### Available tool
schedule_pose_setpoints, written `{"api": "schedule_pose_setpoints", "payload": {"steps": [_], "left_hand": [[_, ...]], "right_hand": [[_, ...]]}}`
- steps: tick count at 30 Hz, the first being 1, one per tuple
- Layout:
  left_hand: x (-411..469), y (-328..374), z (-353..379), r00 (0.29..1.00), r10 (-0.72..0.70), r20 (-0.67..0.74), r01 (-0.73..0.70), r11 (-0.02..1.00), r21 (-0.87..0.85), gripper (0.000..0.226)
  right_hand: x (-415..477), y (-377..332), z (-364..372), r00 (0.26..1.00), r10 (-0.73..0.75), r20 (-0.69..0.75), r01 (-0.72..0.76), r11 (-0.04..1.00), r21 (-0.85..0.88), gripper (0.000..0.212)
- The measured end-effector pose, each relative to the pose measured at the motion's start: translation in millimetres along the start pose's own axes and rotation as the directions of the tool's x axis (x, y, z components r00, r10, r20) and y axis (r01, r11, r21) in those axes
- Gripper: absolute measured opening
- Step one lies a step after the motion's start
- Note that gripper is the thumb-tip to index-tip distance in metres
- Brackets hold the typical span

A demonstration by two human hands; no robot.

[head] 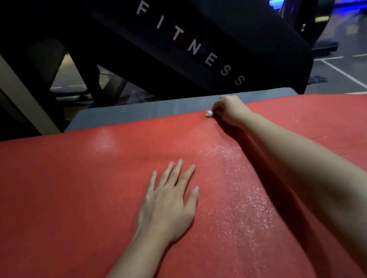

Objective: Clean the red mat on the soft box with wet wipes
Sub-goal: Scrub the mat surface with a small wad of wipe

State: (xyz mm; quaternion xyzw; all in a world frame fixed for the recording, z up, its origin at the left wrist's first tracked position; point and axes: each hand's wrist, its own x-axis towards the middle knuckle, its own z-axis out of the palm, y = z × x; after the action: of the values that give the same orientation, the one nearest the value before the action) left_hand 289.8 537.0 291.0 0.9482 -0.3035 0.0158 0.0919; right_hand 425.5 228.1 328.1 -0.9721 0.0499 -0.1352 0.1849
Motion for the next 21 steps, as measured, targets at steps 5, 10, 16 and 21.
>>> {"api": "schedule_pose_setpoints", "payload": {"steps": [5, 10, 16, 21], "left_hand": [[1, 0, 3, 1.000, 0.003, -0.005, -0.003, 1.000, 0.000, 0.070], [3, -1, 3, 1.000, -0.001, 0.013, 0.001, 1.000, 0.018, 0.070], [1, -1, 2, 1.000, 0.002, 0.005, -0.002, 1.000, 0.003, 0.066], [2, -1, 3, 1.000, -0.003, -0.002, 0.003, 1.000, -0.006, 0.058]], "right_hand": [[-60, 7, -28, 0.973, -0.110, 0.204, 0.106, 0.994, 0.032, 0.007], [-52, -10, -37, 0.988, 0.049, 0.146, -0.064, 0.994, 0.094, 0.023], [-72, -24, -27, 0.990, 0.069, 0.125, -0.069, 0.998, -0.004, 0.014], [-144, -25, -57, 0.949, 0.019, 0.315, -0.043, 0.997, 0.068, 0.012]]}}
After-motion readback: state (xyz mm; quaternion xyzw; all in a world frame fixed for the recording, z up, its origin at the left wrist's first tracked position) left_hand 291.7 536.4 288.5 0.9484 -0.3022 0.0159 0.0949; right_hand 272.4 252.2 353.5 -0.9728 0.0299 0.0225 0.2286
